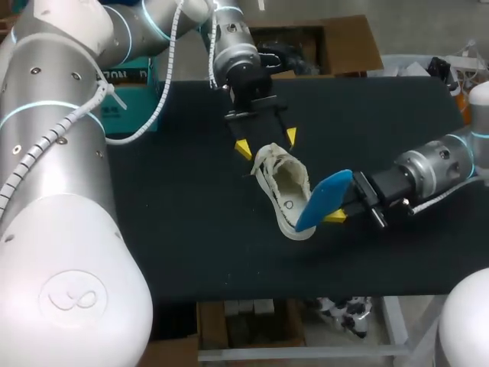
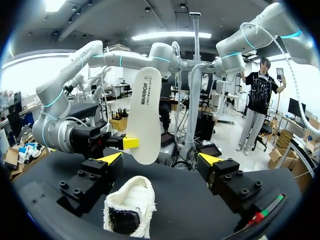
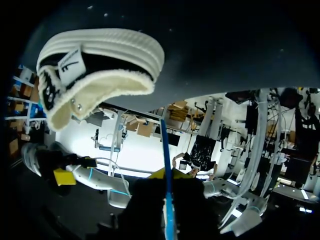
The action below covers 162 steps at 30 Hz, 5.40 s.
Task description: Open the shoe tongue, take the insole out of the shoe, put the insole back into the shoe, and pack the shoe into the shoebox
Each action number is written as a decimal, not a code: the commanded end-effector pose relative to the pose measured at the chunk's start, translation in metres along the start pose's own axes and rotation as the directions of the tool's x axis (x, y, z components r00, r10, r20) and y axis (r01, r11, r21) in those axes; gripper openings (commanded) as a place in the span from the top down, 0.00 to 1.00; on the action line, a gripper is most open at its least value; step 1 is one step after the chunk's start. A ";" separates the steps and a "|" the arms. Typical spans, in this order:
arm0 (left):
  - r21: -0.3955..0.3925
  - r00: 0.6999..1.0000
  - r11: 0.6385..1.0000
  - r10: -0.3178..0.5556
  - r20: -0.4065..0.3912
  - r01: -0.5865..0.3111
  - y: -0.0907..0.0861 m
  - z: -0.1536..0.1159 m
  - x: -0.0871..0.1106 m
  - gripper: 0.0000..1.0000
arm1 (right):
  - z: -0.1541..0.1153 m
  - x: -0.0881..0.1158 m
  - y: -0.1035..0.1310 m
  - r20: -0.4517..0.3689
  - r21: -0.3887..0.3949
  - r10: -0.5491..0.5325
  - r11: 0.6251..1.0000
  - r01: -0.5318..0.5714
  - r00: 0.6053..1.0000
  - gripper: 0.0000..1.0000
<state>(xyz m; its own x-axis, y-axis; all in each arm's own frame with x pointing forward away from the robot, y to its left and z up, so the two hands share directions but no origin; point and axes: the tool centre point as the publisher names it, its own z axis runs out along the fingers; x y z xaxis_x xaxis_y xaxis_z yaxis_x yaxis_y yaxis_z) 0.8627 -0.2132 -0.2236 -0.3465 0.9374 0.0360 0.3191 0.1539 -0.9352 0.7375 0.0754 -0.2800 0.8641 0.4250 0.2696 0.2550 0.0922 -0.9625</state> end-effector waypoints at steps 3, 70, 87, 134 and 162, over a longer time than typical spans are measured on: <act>0.006 1.000 1.000 0.001 -0.009 -0.001 0.002 -0.003 -0.002 0.00 | -0.002 0.000 0.001 0.002 0.006 0.000 1.000 0.000 1.000 1.00; -0.032 0.127 0.999 0.033 0.991 -0.006 0.016 0.103 -0.012 0.60 | -0.002 0.031 0.021 -0.321 -0.196 -0.223 0.967 0.166 0.921 1.00; -0.114 0.221 0.993 0.108 0.969 0.012 0.021 0.101 -0.021 1.00 | -0.004 0.030 0.019 -0.311 -0.197 -0.231 0.965 0.175 0.922 0.52; -0.344 0.673 0.934 0.190 0.715 0.101 0.071 0.067 -0.023 1.00 | -0.006 0.060 0.046 -0.376 -0.375 -0.323 0.910 0.176 0.869 0.71; -0.322 0.661 0.929 0.128 0.740 0.182 0.105 0.043 -0.034 1.00 | 0.002 0.069 0.086 -0.343 -0.522 -0.386 0.836 0.168 0.856 1.00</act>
<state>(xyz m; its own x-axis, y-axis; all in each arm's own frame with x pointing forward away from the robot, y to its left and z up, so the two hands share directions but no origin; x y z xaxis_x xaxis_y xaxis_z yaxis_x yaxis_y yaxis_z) 0.8640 -0.2401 -0.3352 -0.8403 0.4006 -0.3651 0.5213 0.4129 -0.7468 0.8157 0.1108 -0.3390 0.7904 0.0205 0.6122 0.5837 -0.3286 -0.7425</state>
